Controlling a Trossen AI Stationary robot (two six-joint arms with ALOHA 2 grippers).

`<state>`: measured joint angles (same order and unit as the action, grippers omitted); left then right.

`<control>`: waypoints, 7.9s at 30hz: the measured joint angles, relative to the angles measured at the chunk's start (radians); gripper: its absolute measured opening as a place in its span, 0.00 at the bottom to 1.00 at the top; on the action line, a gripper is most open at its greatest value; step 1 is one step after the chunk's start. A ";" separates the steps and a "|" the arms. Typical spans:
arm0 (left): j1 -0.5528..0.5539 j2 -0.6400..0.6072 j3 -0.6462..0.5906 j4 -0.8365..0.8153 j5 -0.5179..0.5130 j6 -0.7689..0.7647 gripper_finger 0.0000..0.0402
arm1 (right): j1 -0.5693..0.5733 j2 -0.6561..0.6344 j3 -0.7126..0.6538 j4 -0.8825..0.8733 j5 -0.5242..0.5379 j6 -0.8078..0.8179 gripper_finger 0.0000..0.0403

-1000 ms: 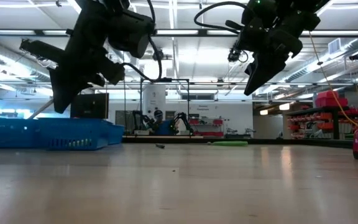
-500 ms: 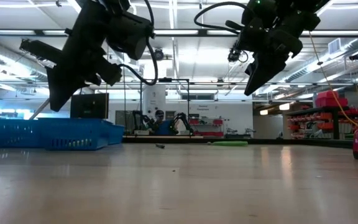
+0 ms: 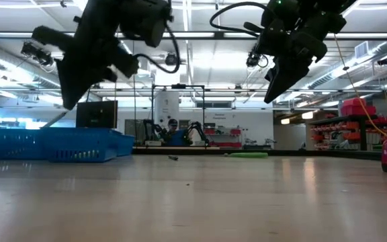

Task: Sort crayons/erasers/pens/pencils in bins
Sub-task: Put the green crayon into the top left blue bin

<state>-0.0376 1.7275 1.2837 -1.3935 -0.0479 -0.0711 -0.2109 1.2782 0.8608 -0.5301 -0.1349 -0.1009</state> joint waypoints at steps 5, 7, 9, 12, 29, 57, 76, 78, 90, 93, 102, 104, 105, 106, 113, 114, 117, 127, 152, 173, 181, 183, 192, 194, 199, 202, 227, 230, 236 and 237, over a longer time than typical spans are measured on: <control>0.001 0.000 0.063 0.005 -0.028 0.053 0.02 | 0.000 0.000 0.000 0.007 0.000 0.000 0.22; 0.003 0.000 0.071 0.009 -0.074 0.073 0.04 | 0.000 0.000 0.000 0.026 0.000 0.000 0.22; 0.007 0.000 0.072 0.012 -0.126 0.105 0.06 | 0.000 0.000 0.000 0.080 0.010 0.009 0.22; 0.023 0.000 0.072 0.032 -0.212 0.182 0.08 | 0.000 0.005 0.000 0.200 0.050 0.064 0.22; 0.438 -0.516 -0.305 0.920 -0.035 0.397 0.09 | 0.004 0.374 0.217 0.299 0.026 0.132 0.22; 0.542 -0.758 -0.374 0.987 0.186 0.376 0.05 | 0.015 0.871 0.751 0.021 0.239 0.428 0.22; 0.489 -0.776 -0.373 0.953 0.176 0.391 0.05 | 0.007 0.996 0.949 -0.158 0.331 0.446 0.28; 0.489 -0.776 -0.373 0.953 0.175 0.422 0.04 | 0.007 1.001 0.949 -0.151 0.313 0.460 0.30; 0.489 -0.788 -0.373 0.968 0.173 0.529 0.06 | 0.021 1.002 0.948 -0.126 0.310 0.598 0.29; 0.489 -0.794 -0.374 0.971 0.173 0.551 0.05 | 0.025 1.002 0.948 -0.125 0.310 0.623 0.28; 0.489 -0.803 -0.374 0.976 0.173 0.593 0.04 | 0.043 1.002 0.948 -0.125 0.345 0.677 0.26; 0.489 -0.806 -0.374 0.977 0.173 0.608 0.06 | 0.046 1.002 0.948 -0.121 0.352 0.682 0.26; 0.489 -0.807 -0.374 0.977 0.173 0.617 0.06 | 0.047 1.002 0.948 -0.118 0.352 0.686 0.26; 0.489 -0.808 -0.374 0.978 0.173 0.628 0.07 | 0.047 1.002 0.948 -0.118 0.352 0.693 0.26; 0.490 -0.808 -0.374 0.978 0.173 0.650 0.06 | 0.051 1.004 0.882 -0.049 0.356 0.742 0.26; 0.490 -0.808 -0.374 0.978 0.173 0.659 0.05 | 0.051 1.004 0.872 -0.032 0.356 0.752 0.26; 0.490 -0.808 -0.374 0.978 0.173 0.687 0.04 | 0.049 1.001 0.842 -0.001 0.366 0.771 0.26; 0.490 -0.808 -0.374 1.002 0.173 0.713 0.06 | 0.046 1.001 0.837 0.007 0.387 0.793 0.26; 0.490 -0.807 -0.374 1.040 0.173 0.711 0.03 | 0.052 1.005 0.854 -0.002 0.404 0.652 0.09; 0.519 -0.807 -0.374 0.967 0.061 0.673 0.04 | 0.129 1.003 1.136 -0.305 0.525 0.494 0.09; 0.716 -0.797 -0.374 0.975 0.145 0.661 0.06 | 0.142 1.002 1.194 -0.247 0.554 0.342 0.09; 0.782 -0.776 -0.375 0.974 0.310 0.665 0.06 | 0.141 1.002 1.195 -0.239 0.554 0.326 0.09; 1.052 -0.675 -0.375 1.004 1.080 0.790 0.11 | 0.162 0.943 1.196 -0.322 0.665 0.310 0.09; 1.100 -0.663 -0.375 1.011 1.108 0.789 0.13 | 0.172 0.906 1.196 -0.349 0.720 0.316 0.09; 1.181 -0.589 -0.375 1.088 1.273 0.790 0.18 | 0.203 0.817 1.196 -0.358 0.778 0.321 0.09; 1.192 -0.504 -0.375 1.184 1.459 0.789 0.21 | 0.225 0.774 1.196 -0.346 0.814 0.311 0.09; 0.832 -0.274 -0.374 1.657 1.469 0.607 0.46 | 0.352 0.709 1.194 -0.291 0.974 0.232 0.09; 0.801 -0.274 -0.374 1.698 1.464 0.569 0.51 | 0.373 0.709 1.194 -0.289 0.972 0.232 0.09; 0.760 -0.274 -0.374 1.727 1.465 0.554 0.57 | 0.400 0.709 1.194 -0.284 0.972 0.247 0.09; 0.754 -0.274 -0.374 1.735 1.471 0.553 0.57 | 0.404 0.709 1.194 -0.284 0.972 0.248 0.09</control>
<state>0.7160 1.4532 0.9096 0.3410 1.4226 0.4824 0.1928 1.9873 2.0552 -0.8141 0.8371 0.1470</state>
